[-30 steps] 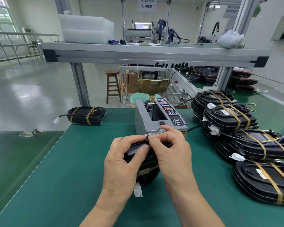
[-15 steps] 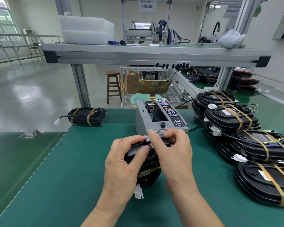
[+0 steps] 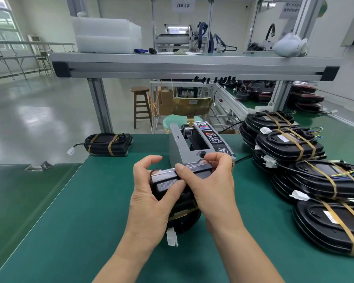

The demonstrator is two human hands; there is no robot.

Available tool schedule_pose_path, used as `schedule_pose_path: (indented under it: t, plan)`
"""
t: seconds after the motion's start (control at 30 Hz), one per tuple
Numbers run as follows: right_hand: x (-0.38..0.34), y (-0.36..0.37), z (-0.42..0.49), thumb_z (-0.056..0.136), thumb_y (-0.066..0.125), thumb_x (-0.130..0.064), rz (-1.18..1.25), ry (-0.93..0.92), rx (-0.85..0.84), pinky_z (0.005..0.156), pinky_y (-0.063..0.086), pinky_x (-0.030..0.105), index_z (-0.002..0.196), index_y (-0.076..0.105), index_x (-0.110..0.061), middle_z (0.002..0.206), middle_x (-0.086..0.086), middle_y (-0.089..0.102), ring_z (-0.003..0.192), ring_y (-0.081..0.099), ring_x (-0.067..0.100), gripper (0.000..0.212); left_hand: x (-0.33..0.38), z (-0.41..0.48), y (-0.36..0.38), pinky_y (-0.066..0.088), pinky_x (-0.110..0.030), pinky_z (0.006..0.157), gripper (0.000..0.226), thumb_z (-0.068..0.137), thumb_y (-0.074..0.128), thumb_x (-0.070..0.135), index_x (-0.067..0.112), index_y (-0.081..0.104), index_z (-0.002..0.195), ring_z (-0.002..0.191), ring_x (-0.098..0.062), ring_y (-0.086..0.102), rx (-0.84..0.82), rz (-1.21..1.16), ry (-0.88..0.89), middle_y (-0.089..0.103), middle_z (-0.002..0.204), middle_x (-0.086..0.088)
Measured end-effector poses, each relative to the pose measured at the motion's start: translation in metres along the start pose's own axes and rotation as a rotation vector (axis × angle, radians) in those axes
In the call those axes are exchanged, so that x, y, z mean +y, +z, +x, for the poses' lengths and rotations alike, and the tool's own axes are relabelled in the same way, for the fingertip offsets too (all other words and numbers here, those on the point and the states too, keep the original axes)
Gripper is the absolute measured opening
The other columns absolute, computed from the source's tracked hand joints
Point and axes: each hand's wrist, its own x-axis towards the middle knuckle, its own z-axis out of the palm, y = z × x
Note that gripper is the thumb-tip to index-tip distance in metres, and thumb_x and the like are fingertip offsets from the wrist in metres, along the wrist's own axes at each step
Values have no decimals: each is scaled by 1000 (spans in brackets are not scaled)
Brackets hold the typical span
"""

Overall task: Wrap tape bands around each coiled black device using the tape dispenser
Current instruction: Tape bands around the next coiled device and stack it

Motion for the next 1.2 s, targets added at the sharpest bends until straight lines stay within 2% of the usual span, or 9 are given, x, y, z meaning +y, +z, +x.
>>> schedule_pose_path:
  t: [0.13,0.27,0.33,0.43,0.5,0.57,0.7,0.83,1.2]
  plan:
    - [3,-4,6,58,83,-47,-3,-18,-54,85,43,19,107,41,-41,109,-22,46,105,48,-8,65,-3,1,-7,53,-42,92,57,72,71,40,52,40,119,99,-16,65,-84,30,-27,65,102,11]
    - [8,-2,8,54,79,-62,51,24,-116,95,43,23,116,42,-43,118,-23,48,114,50,-1,74,-3,4,-10,54,-24,83,54,80,65,26,52,41,121,96,-10,66,-141,51,-4,65,100,14]
    - [17,-4,10,69,76,-57,152,38,-18,90,44,20,112,52,-37,113,-18,58,105,56,-3,53,-2,5,-12,52,-17,80,50,81,64,24,48,49,122,95,-10,67,-149,33,-4,66,101,11]
    - [41,-20,19,88,70,-23,95,-29,304,85,43,15,100,58,-26,105,-5,61,101,60,13,18,-4,10,-16,49,-21,86,36,79,64,25,41,63,112,98,-14,66,-103,31,-21,69,105,6]
    - [58,-34,27,82,73,-13,-131,-55,329,103,39,23,120,52,-21,122,-1,52,119,49,20,44,-7,12,-20,49,-18,81,31,77,63,23,37,68,104,93,-13,66,-34,-10,-48,72,101,2]
    - [72,-42,34,74,82,-16,-288,-2,171,119,25,39,149,30,-16,147,6,36,140,31,22,91,-8,15,-23,50,-17,75,29,74,63,21,33,69,100,86,-13,66,40,-75,-87,73,95,0]
    - [89,-34,36,59,94,-34,-401,72,-61,122,20,42,158,-11,-21,164,5,17,150,18,20,144,-10,17,-24,49,-29,78,27,73,63,20,29,70,98,87,-16,66,87,-138,-132,73,97,-5]
    - [97,-24,32,55,94,-44,-449,80,25,118,28,47,156,-14,-29,159,5,29,143,33,24,149,-9,17,-22,52,-18,70,27,73,63,19,28,70,98,84,-14,67,78,-125,-132,74,95,-2]
    - [94,-15,46,61,92,-39,-423,101,8,116,30,48,156,-17,-24,153,9,33,141,35,27,146,-6,19,-19,48,-9,64,30,88,59,-6,20,67,100,74,-3,65,99,-36,-108,73,85,6]
